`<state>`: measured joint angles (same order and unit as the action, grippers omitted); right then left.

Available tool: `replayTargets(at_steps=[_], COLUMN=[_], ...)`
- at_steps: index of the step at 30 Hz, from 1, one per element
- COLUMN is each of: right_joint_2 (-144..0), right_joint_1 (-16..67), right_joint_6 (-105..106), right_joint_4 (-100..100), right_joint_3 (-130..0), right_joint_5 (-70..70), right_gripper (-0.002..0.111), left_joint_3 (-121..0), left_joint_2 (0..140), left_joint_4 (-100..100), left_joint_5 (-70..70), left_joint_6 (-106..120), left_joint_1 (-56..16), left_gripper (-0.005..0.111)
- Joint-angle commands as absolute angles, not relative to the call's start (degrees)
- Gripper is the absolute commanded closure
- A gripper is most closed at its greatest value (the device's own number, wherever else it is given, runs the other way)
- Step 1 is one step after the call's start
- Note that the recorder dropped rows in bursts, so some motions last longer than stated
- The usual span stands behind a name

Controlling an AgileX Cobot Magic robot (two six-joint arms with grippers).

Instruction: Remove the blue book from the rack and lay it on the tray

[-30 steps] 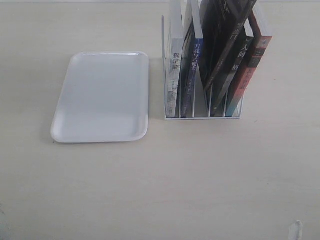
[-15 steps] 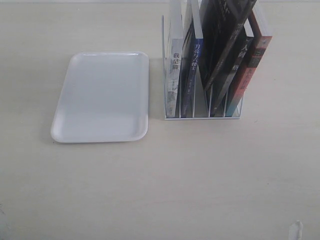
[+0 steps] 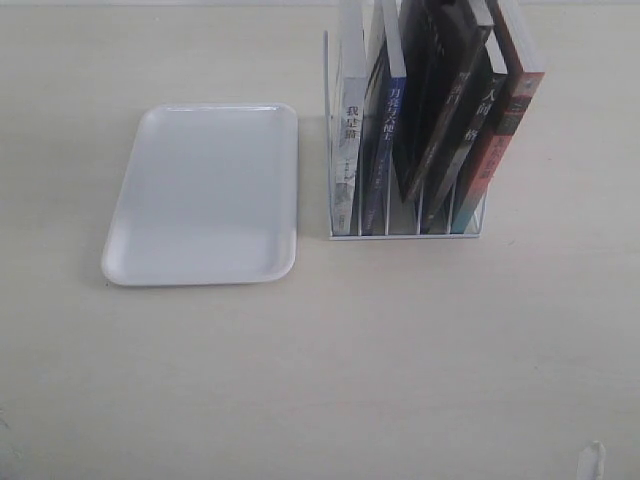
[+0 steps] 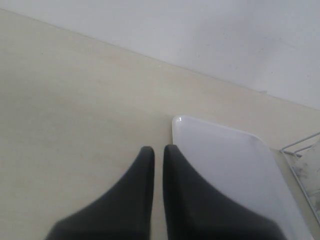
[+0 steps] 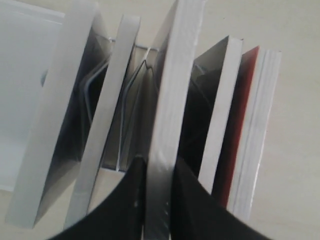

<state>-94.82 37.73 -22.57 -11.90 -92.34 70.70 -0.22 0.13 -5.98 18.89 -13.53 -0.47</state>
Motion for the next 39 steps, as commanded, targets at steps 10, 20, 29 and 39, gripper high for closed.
replayTargets(at_steps=[10, 20, 29, 39], right_joint_2=[-97.28, -94.03, -92.19, -92.19], right_joint_1=[37.65, 37.65, 37.65, 37.29], right_joint_6=[-21.21, -23.31, -26.50, -27.16], right_joint_4=[-12.77, -17.08, -18.93, -23.86], right_joint_3=[-92.63, -94.58, -94.14, -89.32], right_joint_5=[67.81, 69.96, 69.96, 69.96], right_gripper=[0.075, 0.064, 0.064, 0.064], left_joint_3=[0.00, 0.00, 0.00, 0.00], left_joint_2=[0.00, 0.00, 0.00, 0.00], left_joint_4=[-6.31, -6.31, -6.31, -6.31], left_joint_5=[18.03, 18.03, 18.03, 18.03], left_joint_6=[-13.47, -13.47, -13.47, -13.47], left_joint_1=[-0.66, -0.66, -0.66, -0.66], left_gripper=[0.101, 0.101, 0.101, 0.101])
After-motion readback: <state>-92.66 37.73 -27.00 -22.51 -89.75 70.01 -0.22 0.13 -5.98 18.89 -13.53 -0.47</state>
